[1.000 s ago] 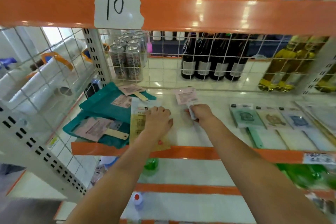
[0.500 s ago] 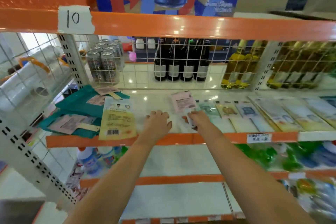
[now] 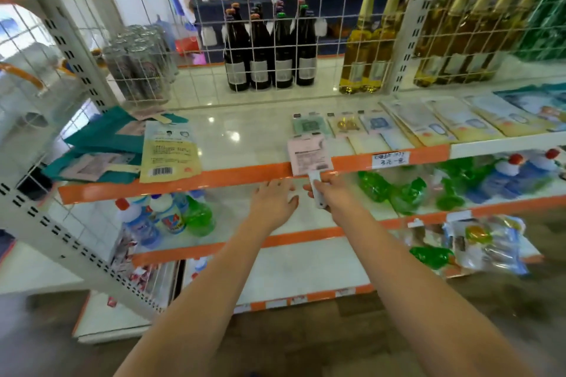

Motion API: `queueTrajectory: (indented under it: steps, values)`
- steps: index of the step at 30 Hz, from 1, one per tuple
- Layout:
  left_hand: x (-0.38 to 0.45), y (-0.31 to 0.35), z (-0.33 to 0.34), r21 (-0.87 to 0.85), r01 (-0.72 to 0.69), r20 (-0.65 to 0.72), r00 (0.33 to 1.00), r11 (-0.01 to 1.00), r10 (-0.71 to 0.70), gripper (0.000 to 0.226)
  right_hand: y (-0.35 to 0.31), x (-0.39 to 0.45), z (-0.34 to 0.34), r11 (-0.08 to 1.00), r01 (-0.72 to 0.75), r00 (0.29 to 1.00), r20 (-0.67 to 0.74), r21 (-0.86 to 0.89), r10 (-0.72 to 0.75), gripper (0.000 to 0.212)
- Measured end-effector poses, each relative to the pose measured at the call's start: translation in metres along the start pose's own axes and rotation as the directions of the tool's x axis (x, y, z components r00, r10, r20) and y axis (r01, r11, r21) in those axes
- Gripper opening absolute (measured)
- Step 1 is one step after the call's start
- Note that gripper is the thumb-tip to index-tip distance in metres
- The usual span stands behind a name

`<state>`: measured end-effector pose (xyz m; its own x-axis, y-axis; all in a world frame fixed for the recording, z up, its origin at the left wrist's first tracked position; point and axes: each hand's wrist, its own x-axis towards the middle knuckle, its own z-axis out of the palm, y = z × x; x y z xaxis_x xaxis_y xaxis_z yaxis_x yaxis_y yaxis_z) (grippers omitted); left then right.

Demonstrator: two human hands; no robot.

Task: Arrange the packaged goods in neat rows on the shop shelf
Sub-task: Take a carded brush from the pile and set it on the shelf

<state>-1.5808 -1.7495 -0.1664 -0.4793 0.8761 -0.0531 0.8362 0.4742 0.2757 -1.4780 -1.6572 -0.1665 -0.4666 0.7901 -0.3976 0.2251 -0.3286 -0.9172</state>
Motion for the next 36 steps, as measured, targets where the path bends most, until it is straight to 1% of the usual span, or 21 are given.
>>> queueTrajectory:
  steps: [2, 6, 9, 13, 18, 21, 24, 28, 32, 36]
  values:
    - [-0.009, 0.004, 0.006, -0.023, -0.013, 0.024, 1.0, 1.0, 0.013, 0.039, 0.01, -0.012, -0.006, 1.0, -0.012, 1.0, -0.01, 0.022, 0.013, 0.014]
    - [-0.022, 0.01, 0.01, -0.072, -0.016, 0.044, 0.999, 0.997, 0.019, 0.038, 0.026, -0.036, -0.017, 1.0, -0.003, 0.999, -0.043, 0.027, 0.004, 0.019]
    - [-0.038, 0.01, 0.014, -0.09, -0.022, 0.064, 0.998, 0.996, 0.027, 0.037, 0.035, -0.059, -0.022, 0.999, -0.011, 0.996, -0.086, 0.051, 0.015, 0.012]
    - [-0.069, 0.001, 0.021, -0.107, -0.018, 0.092, 0.995, 0.994, 0.028, 0.036, 0.052, -0.09, -0.017, 0.995, -0.036, 0.995, -0.085, 0.091, 0.044, 0.013]
    - [-0.101, -0.016, 0.03, -0.152, -0.01, 0.142, 0.989, 0.988, 0.031, 0.037, 0.086, -0.118, 0.0, 0.994, -0.047, 0.994, -0.097, 0.101, 0.057, 0.007]
    - [-0.115, -0.023, 0.035, -0.198, 0.005, 0.157, 0.987, 0.98, 0.026, 0.037, 0.105, -0.133, 0.008, 0.992, -0.055, 0.995, -0.075, 0.116, 0.064, 0.003]
    - [-0.126, -0.028, 0.041, -0.255, 0.009, 0.146, 0.989, 0.967, 0.03, 0.036, 0.121, -0.141, 0.012, 0.99, -0.058, 0.995, -0.071, 0.132, 0.067, 0.01]
    - [-0.139, -0.028, 0.044, -0.336, -0.023, 0.115, 0.991, 0.942, 0.065, 0.036, 0.133, -0.15, 0.016, 0.981, -0.086, 0.992, -0.079, 0.173, 0.101, 0.008]
    - [-0.145, -0.027, 0.05, -0.382, -0.012, 0.127, 0.99, 0.924, 0.065, 0.036, 0.141, -0.159, 0.017, 0.971, -0.111, 0.989, -0.071, 0.21, 0.128, 0.008]
    - [-0.152, -0.019, 0.059, -0.407, 0.026, 0.16, 0.986, 0.913, 0.044, 0.035, 0.151, -0.163, 0.012, 0.976, -0.123, 0.987, -0.077, 0.177, 0.138, 0.009]
